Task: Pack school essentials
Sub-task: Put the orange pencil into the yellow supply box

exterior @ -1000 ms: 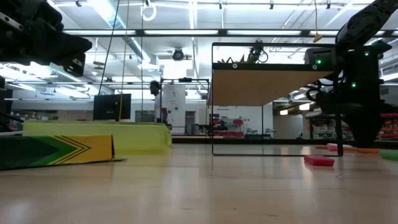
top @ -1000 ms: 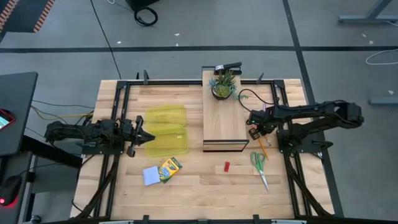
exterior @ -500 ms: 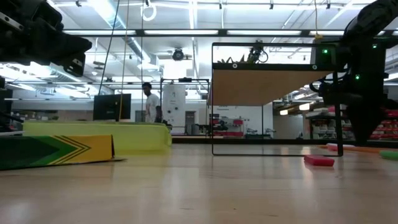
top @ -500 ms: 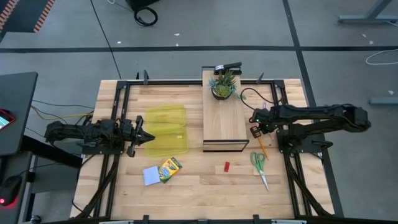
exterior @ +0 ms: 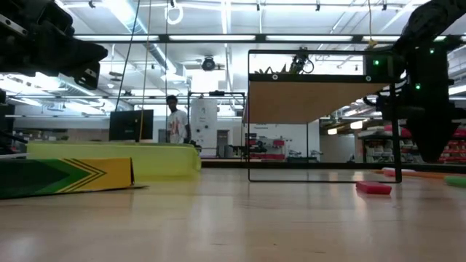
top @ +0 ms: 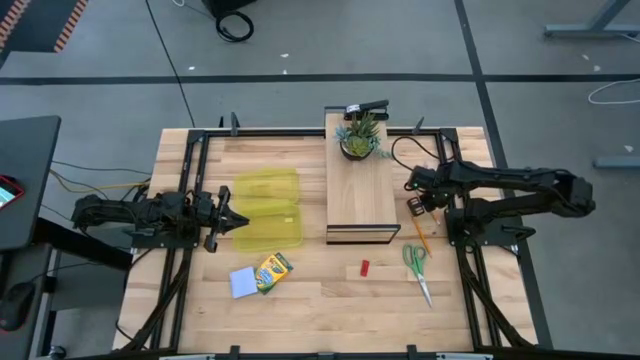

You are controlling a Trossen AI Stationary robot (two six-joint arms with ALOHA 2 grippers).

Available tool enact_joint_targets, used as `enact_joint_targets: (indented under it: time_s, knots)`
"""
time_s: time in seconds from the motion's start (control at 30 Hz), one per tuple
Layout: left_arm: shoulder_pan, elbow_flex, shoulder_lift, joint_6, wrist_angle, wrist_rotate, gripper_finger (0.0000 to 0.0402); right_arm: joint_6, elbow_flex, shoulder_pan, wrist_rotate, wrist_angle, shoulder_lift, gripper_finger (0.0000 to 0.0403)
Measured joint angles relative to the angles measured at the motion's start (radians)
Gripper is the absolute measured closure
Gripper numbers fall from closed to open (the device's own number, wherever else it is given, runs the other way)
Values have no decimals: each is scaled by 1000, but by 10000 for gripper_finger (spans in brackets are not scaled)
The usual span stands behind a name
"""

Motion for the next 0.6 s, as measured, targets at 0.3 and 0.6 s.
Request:
enact_joint_targets:
  time_s: [0.3, 0.6]
  knots:
    - [0, 0, 0, 0, 0, 0, 366, -66, -15, -60, -16, 33, 40, 274]
    - [0, 0, 0, 0, 0, 0, 363, -68, -15, -48, -55, 124, 190, 291]
